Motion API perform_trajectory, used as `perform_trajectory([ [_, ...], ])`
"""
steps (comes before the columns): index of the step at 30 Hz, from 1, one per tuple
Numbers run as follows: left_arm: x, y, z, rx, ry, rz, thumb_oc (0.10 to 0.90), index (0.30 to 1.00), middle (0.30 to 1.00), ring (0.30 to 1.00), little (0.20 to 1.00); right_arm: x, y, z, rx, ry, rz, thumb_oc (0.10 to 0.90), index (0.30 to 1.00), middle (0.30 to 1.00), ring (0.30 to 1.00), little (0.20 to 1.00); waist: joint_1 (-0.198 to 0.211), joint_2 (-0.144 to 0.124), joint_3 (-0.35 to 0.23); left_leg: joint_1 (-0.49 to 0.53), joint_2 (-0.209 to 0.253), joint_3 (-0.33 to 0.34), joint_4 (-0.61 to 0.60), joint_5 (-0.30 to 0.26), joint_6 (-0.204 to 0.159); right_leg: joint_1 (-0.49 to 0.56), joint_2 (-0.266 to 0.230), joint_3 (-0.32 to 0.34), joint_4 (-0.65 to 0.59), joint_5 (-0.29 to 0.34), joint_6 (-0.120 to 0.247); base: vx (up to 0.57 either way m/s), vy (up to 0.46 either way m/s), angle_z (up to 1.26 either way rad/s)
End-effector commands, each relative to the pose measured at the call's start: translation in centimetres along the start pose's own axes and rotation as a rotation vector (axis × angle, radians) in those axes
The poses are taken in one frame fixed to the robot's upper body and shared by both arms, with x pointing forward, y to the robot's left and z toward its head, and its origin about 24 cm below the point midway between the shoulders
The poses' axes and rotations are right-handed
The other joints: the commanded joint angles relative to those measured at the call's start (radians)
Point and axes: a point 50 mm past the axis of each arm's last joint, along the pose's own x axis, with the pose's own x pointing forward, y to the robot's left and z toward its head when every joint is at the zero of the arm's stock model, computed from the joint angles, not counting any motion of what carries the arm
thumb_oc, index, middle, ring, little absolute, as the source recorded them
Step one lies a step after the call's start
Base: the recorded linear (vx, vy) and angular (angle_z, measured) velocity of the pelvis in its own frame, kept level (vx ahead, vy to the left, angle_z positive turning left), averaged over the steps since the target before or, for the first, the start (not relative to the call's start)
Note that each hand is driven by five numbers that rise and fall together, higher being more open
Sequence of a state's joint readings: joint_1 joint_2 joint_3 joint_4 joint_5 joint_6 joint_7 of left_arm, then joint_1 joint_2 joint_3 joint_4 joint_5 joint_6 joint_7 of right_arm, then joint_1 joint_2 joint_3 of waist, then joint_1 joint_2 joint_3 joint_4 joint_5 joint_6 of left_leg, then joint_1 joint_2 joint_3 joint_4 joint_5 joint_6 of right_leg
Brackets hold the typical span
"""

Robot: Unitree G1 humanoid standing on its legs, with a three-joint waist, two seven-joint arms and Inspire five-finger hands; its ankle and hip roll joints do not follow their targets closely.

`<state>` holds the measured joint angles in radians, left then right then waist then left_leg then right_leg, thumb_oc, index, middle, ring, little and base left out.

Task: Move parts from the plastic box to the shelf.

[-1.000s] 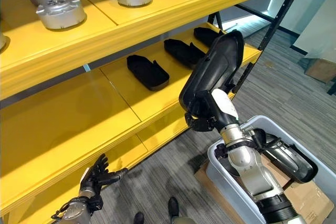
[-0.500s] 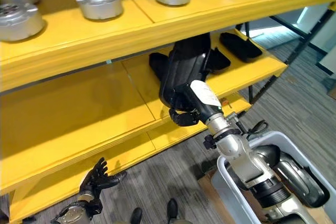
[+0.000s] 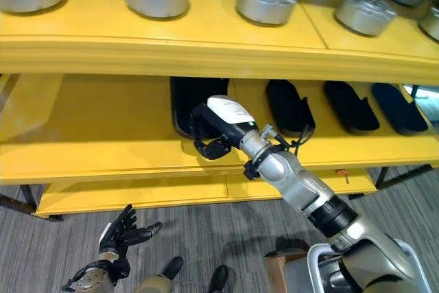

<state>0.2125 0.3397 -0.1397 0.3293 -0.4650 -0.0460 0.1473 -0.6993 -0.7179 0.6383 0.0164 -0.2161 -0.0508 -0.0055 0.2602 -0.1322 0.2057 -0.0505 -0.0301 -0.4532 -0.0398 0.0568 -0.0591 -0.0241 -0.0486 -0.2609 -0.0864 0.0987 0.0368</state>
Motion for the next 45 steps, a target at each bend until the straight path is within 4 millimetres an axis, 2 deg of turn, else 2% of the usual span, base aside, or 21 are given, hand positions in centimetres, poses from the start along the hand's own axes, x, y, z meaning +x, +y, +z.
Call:
perform_trajectory([
  [1,0.5,1.2,4.4,0.034,-0.205,-0.002,0.9,1.0,1.0,1.0,1.0,2.2,-5.1,3.1,-0.118,-0.167,-0.155,0.4,0.3,0.3,0.3,0.3,-0.008,-0.02,-0.05,-0.035,-0.05,0.05,-0.016,0.024,0.043,0.031,-0.042,0.019,0.079,-0.084,0.053,-0.02,-0.021,0.22],
  [4,0.6,1.1,4.8,0.044,-0.217,-0.013,0.9,1.0,1.0,1.0,1.0,3.2,-5.0,1.8,-0.093,-0.096,-0.146,0.4,0.3,0.3,0.3,0.3,0.017,-0.025,-0.032,-0.053,-0.052,0.033,-0.015,0.034,0.039,0.024,-0.044,-0.004,0.08,-0.085,0.054,-0.02,-0.012,0.25],
  [5,0.6,1.1,4.8,0.043,-0.217,-0.013,0.9,1.0,1.0,1.0,1.0,3.2,-5.0,1.8,-0.094,-0.097,-0.146,0.4,0.3,0.3,0.3,0.3,0.016,-0.025,-0.032,-0.054,-0.052,0.033,-0.014,0.035,0.039,0.024,-0.044,-0.004,0.08,-0.085,0.054,-0.03,-0.006,0.15],
  [11,0.8,0.9,5.5,0.056,-0.237,-0.034,0.9,1.0,1.0,1.0,1.0,4.2,-5.4,-1.1,-0.094,0.053,-0.161,0.4,0.3,0.3,0.3,0.3,0.037,-0.017,0.013,-0.09,-0.054,0.022,-0.011,0.05,0.035,-0.009,-0.046,-0.02,0.091,-0.085,0.051,-0.05,0.002,0.09],
  [18,1.0,0.4,6.4,0.058,-0.269,-0.059,0.9,1.0,1.0,1.0,1.0,4.8,-7.1,-2.5,-0.14,0.137,-0.207,0.4,0.3,0.3,0.3,0.3,0.05,0.013,0.069,-0.143,-0.057,0.019,0.011,0.061,0.034,-0.058,-0.052,-0.025,0.116,-0.09,0.047,-0.06,0.006,0.02],
  [21,1.2,0.0,6.7,0.05,-0.277,-0.072,0.9,1.0,1.0,1.0,1.0,4.9,-8.4,-3.5,-0.196,0.196,-0.223,0.4,0.3,0.3,0.3,0.3,0.05,0.031,0.094,-0.161,-0.059,0.016,0.004,0.076,0.032,-0.08,-0.055,-0.032,0.12,-0.087,0.047,-0.05,0.015,0.01],
  [27,1.4,-0.6,7.0,0.033,-0.29,-0.077,0.9,1.0,1.0,1.0,1.0,5.0,-9.8,-4.0,-0.263,0.235,-0.24,0.4,0.3,0.3,0.3,0.3,0.039,0.048,0.117,-0.181,-0.053,0.022,-0.016,0.093,0.029,-0.11,-0.055,-0.027,0.123,-0.084,0.046,-0.01,0.005,0.01],
  [45,1.7,-1.1,7.8,0.044,-0.321,-0.097,0.9,1.0,1.0,1.0,1.0,5.1,-11.2,-4.5,-0.411,0.278,-0.196,0.4,0.3,0.3,0.3,0.3,0.02,0.044,0.137,-0.2,-0.052,0.03,-0.012,0.089,0.03,-0.125,-0.057,-0.017,0.116,-0.083,0.048,0.0,0.0,-0.01],
])
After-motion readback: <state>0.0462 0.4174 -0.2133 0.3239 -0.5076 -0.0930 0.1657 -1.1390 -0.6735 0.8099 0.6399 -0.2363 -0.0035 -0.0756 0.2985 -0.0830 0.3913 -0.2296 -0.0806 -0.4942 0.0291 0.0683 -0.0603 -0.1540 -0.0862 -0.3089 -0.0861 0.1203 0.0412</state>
